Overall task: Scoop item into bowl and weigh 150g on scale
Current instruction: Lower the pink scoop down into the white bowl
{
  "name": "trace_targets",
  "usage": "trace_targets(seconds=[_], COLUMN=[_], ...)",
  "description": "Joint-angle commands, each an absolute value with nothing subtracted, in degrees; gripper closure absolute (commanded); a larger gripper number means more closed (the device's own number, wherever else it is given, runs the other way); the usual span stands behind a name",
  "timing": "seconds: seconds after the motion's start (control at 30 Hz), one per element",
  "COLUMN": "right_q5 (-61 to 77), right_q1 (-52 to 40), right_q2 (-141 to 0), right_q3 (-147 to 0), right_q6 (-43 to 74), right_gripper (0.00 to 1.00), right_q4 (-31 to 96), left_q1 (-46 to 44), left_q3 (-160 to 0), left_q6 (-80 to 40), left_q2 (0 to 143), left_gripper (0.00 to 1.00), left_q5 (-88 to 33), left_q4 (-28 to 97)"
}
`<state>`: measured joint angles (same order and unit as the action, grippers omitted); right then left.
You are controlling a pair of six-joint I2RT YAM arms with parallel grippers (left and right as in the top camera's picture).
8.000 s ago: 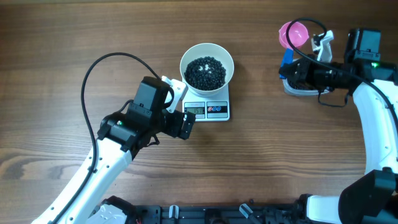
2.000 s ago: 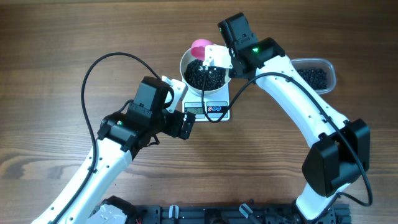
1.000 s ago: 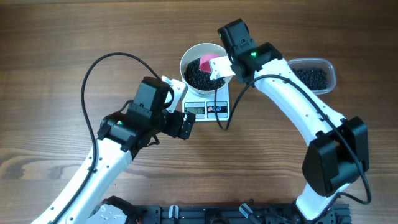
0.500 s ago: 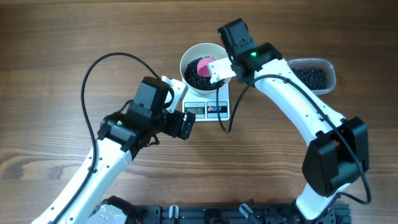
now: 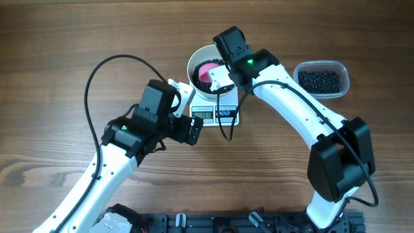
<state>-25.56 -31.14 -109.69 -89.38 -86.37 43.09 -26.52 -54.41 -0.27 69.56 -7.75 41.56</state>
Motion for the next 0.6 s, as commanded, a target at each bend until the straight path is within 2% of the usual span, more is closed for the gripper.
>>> trace_targets(seconds=[0.0, 0.27, 0.57], right_q5=[-26.70, -20.45, -20.51], right_q1=[-30.89, -30.89, -30.87], right_q2=[-110.48, -110.48, -110.48], right_q3=[-89.23, -89.23, -89.23], right_q6=[-85.54, -85.49, -85.25], right_gripper=[0.96, 0.96, 0.96], right_q4=[43.75, 48.58, 48.77], left_q1=[-26.79, -26.79, -26.79], left_q3=[-55.46, -55.46, -55.46], left_q6=[-0.43, -0.43, -0.43], left_q2=[69.78, 69.78, 69.78], left_gripper=[0.00, 0.00, 0.00], left_q5=[-7.44, -7.42, -7.42], left_q4=[41.41, 41.41, 41.41])
